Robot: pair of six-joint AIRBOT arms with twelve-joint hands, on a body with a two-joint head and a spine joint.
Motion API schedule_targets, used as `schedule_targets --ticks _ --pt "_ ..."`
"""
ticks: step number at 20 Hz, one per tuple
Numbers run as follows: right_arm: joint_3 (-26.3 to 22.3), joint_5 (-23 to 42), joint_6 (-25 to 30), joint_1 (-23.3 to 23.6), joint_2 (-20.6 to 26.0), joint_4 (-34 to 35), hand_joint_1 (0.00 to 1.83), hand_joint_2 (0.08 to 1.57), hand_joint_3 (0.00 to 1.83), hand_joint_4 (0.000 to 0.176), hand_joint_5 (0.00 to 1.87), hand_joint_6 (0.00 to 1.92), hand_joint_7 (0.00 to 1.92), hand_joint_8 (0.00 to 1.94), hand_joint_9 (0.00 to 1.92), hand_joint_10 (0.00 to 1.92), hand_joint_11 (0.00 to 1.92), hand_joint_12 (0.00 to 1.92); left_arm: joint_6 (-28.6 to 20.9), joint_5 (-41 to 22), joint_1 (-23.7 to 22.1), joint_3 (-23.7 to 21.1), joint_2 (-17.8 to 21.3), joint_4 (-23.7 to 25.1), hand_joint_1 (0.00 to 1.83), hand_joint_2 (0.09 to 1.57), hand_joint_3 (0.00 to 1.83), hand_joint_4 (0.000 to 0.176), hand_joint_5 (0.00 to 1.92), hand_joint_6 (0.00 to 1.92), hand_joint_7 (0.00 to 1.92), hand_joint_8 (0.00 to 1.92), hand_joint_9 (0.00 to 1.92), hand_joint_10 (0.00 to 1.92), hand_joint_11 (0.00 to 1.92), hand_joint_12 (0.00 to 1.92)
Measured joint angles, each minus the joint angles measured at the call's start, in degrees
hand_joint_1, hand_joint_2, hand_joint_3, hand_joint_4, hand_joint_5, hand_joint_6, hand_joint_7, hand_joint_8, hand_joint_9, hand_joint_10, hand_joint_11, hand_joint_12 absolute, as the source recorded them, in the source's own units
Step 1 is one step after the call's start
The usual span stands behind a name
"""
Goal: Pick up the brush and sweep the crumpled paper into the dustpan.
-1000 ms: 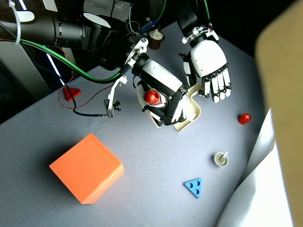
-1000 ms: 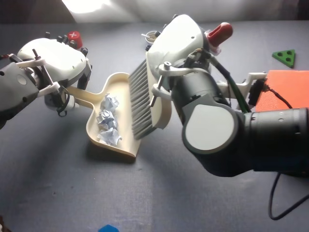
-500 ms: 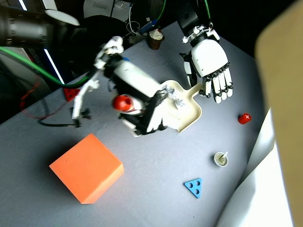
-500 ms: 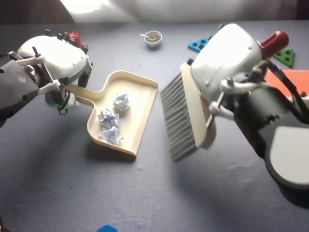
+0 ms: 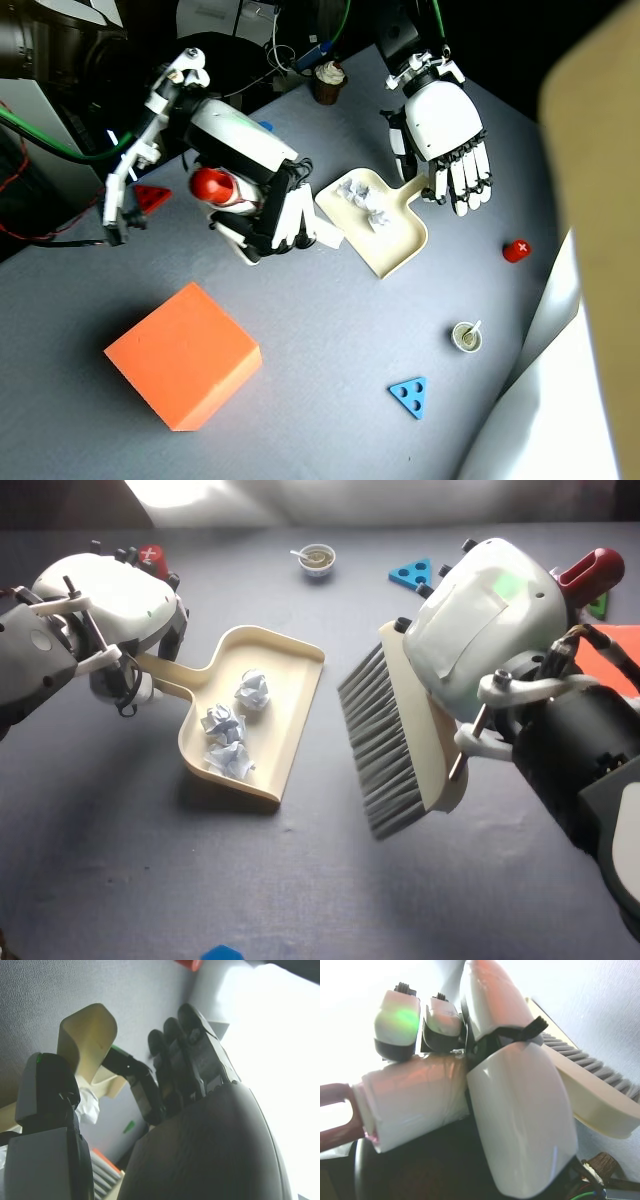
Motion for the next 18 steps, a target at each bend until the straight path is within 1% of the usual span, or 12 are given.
schedule_targets --ticks 1,3,6,7,8,9,10,11,13,14,16,18 --pt "-0.3 0.0 -0.3 0.0 0.0 0.0 1.54 1.21 0.0 0.104 0.9 1.92 0.97 1.94 1.26 1.92 1.4 1.92 0.0 0.0 0.0 0.0 0.0 0.0 0.97 1.15 0.0 0.006 0.66 0.46 0.43 0.01 0.34 0.0 0.28 0.14" --pt "-0.7 -0.1 -1.7 0.0 0.0 0.0 1.53 1.21 0.0 0.105 0.9 1.92 0.96 1.94 1.25 1.92 1.39 1.92 0.0 0.0 0.0 -0.2 0.4 -0.2 0.93 1.09 0.0 0.041 0.5 0.03 0.35 0.0 0.3 0.0 0.26 0.12" --pt "-1.0 -0.5 -4.3 -0.3 0.0 -0.1 1.49 1.19 0.0 0.102 0.93 1.92 0.98 1.94 1.25 1.92 1.39 1.92 0.0 -0.4 0.0 -0.2 0.6 -0.2 0.93 1.02 0.0 0.04 0.36 0.0 0.3 0.0 0.28 0.0 0.25 0.12" --pt "-1.0 -0.7 -4.5 -0.4 0.0 0.2 1.47 1.16 0.0 0.084 0.92 1.92 0.98 1.94 1.25 1.92 1.39 1.92 0.0 -0.3 0.0 -0.2 0.6 -0.2 0.93 1.0 0.0 0.042 0.31 0.0 0.3 0.0 0.28 0.0 0.25 0.12" --pt "-1.0 -0.8 -4.7 -0.4 0.0 0.6 1.42 1.14 0.0 0.029 0.89 1.92 0.98 1.94 1.23 1.92 1.39 1.92 0.0 -0.3 0.0 -0.2 0.6 -0.2 0.92 1.0 0.0 0.043 0.27 0.0 0.29 0.0 0.28 0.0 0.24 0.11" --pt "-1.1 -0.9 -5.3 -0.4 0.2 1.2 1.36 1.09 0.0 0.0 0.93 1.31 0.99 1.94 1.21 1.92 1.36 1.92 0.0 -0.3 0.0 -0.2 0.6 -0.2 0.93 1.0 0.0 0.041 0.26 0.0 0.29 0.0 0.29 0.0 0.25 0.11" --pt "-1.4 -1.0 -6.3 -0.4 0.4 1.8 1.22 1.07 0.0 0.0 1.05 0.93 0.99 1.94 1.17 1.92 1.31 1.92 0.0 -0.3 0.0 -0.2 0.6 -0.2 0.9 1.01 0.0 0.042 0.24 0.0 0.28 0.0 0.27 0.0 0.23 0.11" --pt "-1.7 -1.1 -7.3 -0.4 0.5 2.9 1.18 1.07 0.0 0.0 1.07 0.87 0.89 1.94 1.02 1.92 1.13 1.92 0.0 -0.3 0.0 -0.2 0.6 -0.2 0.89 1.01 0.0 0.041 0.23 0.0 0.28 0.0 0.27 0.0 0.23 0.11" --pt "-2.7 -1.3 -9.0 -0.5 0.6 5.5 1.1 0.92 0.0 0.0 0.69 1.72 0.61 1.94 0.65 1.92 0.72 1.92 0.0 -0.4 0.0 -0.2 0.6 -0.2 0.92 1.0 0.0 0.034 0.27 0.01 0.3 0.01 0.29 0.01 0.25 0.12" --pt "-3.6 -1.2 -9.7 -1.1 0.9 5.5 1.06 0.89 0.0 0.028 0.6 1.88 0.5 1.94 0.52 1.92 0.58 1.92 0.0 -0.3 -0.2 -0.7 0.9 -0.2 0.92 1.0 0.0 0.033 0.28 0.01 0.3 0.01 0.3 0.01 0.25 0.12" --pt "-4.9 -1.3 -10.8 -1.4 1.6 5.2 0.89 0.9 0.0 0.0 0.56 1.19 0.41 1.6 0.37 1.74 0.27 1.92 0.0 0.3 -1.3 -0.7 1.3 -0.2 0.89 0.99 0.0 0.042 0.28 0.01 0.31 0.01 0.29 0.0 0.25 0.12" --pt "-6.4 -1.2 -11.9 -1.4 2.2 5.9 0.77 0.86 0.0 0.0 0.62 0.3 0.63 0.41 0.53 0.79 0.25 1.4 0.0 0.7 -2.6 -0.9 2.1 0.2 0.8 1.02 0.01 0.042 0.25 0.0 0.29 0.0 0.26 0.0 0.22 0.1"
